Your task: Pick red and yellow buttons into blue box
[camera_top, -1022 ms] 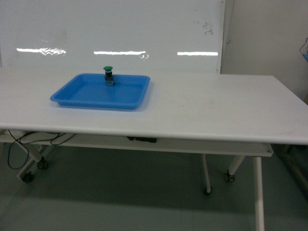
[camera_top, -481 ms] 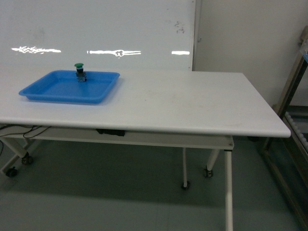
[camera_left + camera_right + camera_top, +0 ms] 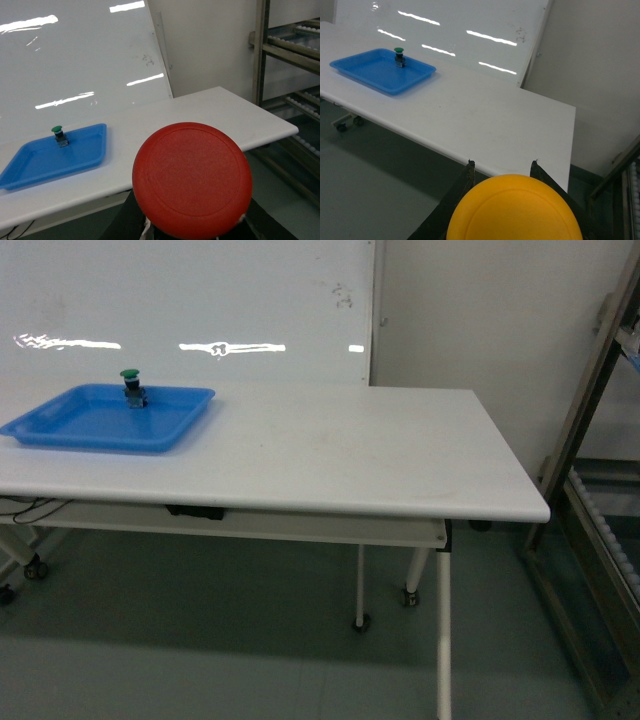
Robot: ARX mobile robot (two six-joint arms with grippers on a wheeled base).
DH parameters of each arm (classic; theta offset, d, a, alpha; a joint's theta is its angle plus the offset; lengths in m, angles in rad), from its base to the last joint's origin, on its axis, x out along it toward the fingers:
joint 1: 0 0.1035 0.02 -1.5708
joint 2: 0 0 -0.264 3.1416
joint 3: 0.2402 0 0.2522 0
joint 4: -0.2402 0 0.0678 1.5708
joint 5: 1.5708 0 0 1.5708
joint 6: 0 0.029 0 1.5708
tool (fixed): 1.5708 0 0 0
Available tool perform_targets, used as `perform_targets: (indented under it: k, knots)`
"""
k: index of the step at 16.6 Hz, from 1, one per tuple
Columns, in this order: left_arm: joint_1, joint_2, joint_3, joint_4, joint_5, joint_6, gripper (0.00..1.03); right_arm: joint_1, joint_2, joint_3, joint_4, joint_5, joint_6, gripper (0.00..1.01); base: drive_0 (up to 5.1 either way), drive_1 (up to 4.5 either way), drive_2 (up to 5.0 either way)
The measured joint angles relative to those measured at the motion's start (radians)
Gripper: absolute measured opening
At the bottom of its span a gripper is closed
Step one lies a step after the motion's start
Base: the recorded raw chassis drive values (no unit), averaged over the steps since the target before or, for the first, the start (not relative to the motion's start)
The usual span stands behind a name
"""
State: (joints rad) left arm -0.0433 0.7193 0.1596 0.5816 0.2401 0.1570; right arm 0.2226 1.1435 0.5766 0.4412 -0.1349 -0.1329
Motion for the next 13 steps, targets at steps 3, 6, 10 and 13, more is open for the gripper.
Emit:
perform_targets:
  k: [3,6,10,13]
  knots:
    - [0.0,-0.001,0.0,0.002,0.0,0.0,0.24,0.0,0.0,0.0,0.0,0.0,0.0,0.29,4.6,-2.31,-2.3]
    - [0.0,-0.001,0.0,0.002,0.0,0.0,0.24,0.0,0.0,0.0,0.002,0.0,0.0,0.29,4.7,-2.27,-2.3]
    - [0.0,-0.001,0.0,0.002,0.0,0.0,0.24,0.0,0.0,0.0,0.003,0.002,0.0,0.29,4.6,-2.12,-2.1]
    - [0.0,-0.001,0.0,0.002,0.0,0.0,0.24,0.0,0.0,0.0,0.003,0.003,0.0,0.29,4.2,-2.07,-2.1]
